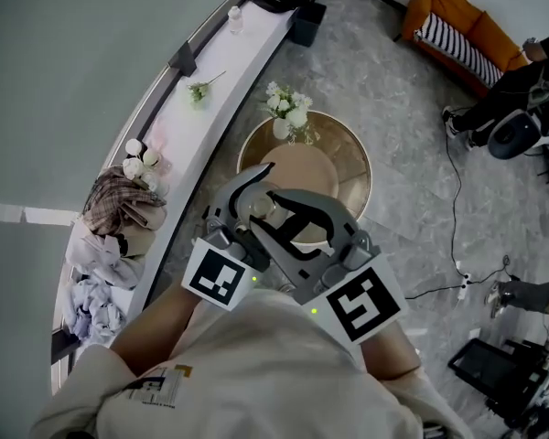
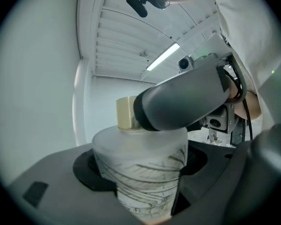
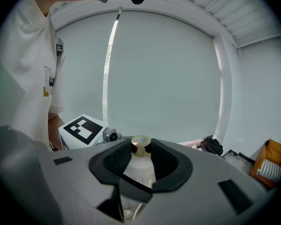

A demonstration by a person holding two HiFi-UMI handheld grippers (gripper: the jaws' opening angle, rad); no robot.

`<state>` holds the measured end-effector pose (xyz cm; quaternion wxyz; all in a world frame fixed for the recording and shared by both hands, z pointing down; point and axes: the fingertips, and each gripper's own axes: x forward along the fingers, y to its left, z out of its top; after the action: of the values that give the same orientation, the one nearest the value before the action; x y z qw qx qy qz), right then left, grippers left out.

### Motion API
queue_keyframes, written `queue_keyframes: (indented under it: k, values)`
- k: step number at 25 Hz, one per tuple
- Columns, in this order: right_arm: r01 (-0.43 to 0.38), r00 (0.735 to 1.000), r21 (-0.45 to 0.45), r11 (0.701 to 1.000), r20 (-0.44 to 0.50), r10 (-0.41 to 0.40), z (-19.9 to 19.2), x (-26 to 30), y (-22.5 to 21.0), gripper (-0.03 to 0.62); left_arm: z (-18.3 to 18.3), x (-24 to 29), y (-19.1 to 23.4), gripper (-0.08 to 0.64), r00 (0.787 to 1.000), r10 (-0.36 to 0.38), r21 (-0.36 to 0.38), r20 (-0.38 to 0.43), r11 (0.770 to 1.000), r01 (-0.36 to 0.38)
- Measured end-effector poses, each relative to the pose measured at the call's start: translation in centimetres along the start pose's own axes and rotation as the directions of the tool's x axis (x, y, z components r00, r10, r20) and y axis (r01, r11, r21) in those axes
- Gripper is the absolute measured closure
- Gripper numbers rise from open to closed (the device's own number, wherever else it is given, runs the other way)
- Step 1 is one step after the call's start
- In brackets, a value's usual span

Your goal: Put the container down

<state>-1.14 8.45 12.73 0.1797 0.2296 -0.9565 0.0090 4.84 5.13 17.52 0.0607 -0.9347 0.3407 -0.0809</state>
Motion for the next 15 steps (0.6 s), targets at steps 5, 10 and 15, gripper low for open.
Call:
queue_keyframes:
  k: [5, 10, 15]
  values:
    - [0.044, 0.999, 0.018, 0.999, -0.002, -0.044, 1.6, 4.2, -3.0, 0.468, -0.6, 1.0, 4.9, 0.199, 0.999, -0.037, 0.001, 0.012, 0.999, 0.037]
    - [0.086, 0.996, 0.039, 0.996, -0.012, -0.086, 2.3, 8.6, -5.5, 0.468, -1.9, 1.6, 9.5, 0.199, 0.996, -0.084, 0.016, 0.023, 0.996, 0.084]
    - [0.108, 0.994, 0.048, 0.993, -0.02, -0.107, 2.7, 11.0, -7.1, 0.467, -2.9, 2.1, 12.1, 0.199, 0.994, -0.11, 0.026, 0.014, 0.994, 0.11]
